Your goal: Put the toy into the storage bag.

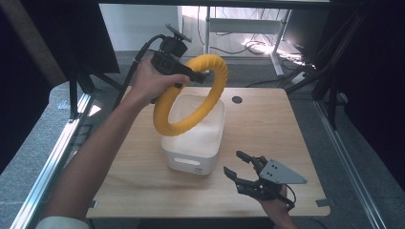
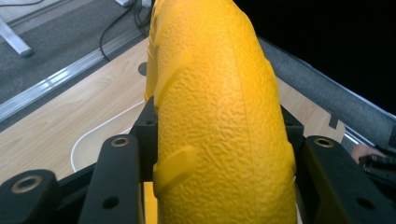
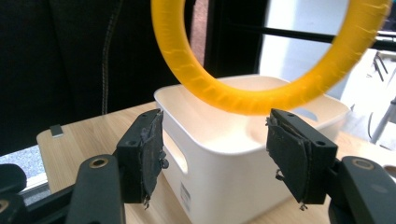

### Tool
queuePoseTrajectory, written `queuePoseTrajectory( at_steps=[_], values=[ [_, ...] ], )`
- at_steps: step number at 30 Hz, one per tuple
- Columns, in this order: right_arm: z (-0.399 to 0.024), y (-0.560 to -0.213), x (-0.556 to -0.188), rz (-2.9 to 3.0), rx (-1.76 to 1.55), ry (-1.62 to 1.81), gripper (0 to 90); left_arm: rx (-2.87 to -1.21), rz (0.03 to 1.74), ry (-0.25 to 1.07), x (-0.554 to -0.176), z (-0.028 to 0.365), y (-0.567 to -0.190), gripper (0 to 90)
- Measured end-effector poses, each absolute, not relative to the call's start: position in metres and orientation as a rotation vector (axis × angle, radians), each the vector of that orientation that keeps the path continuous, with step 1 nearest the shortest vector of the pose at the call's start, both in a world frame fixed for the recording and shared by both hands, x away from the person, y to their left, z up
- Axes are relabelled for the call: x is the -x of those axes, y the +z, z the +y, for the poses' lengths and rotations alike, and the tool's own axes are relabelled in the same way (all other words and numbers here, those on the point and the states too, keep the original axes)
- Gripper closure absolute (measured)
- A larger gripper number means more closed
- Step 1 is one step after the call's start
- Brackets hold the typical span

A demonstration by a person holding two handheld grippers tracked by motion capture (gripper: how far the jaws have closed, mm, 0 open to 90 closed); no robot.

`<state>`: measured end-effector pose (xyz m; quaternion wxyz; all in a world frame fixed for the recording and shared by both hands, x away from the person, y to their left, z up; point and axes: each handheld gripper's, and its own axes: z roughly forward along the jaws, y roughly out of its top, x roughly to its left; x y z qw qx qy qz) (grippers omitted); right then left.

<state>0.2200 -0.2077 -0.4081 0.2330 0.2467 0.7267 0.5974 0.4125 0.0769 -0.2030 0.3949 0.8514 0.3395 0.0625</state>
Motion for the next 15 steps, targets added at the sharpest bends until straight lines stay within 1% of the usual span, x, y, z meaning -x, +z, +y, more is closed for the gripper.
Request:
queuePoseTrajectory(
  at_steps=[6,15],
  values=[
    [-0.22,-0.414,-0.217,1.975,-0.719,1.65,36.8,-2.165,0.859,0.124,-0.414,0.073,-0.211,51.2],
    [-0.222,-0.419,-0.217,1.971,-0.74,1.659,36.9,-2.19,0.875,0.085,-0.421,0.069,-0.232,51.1]
  ],
)
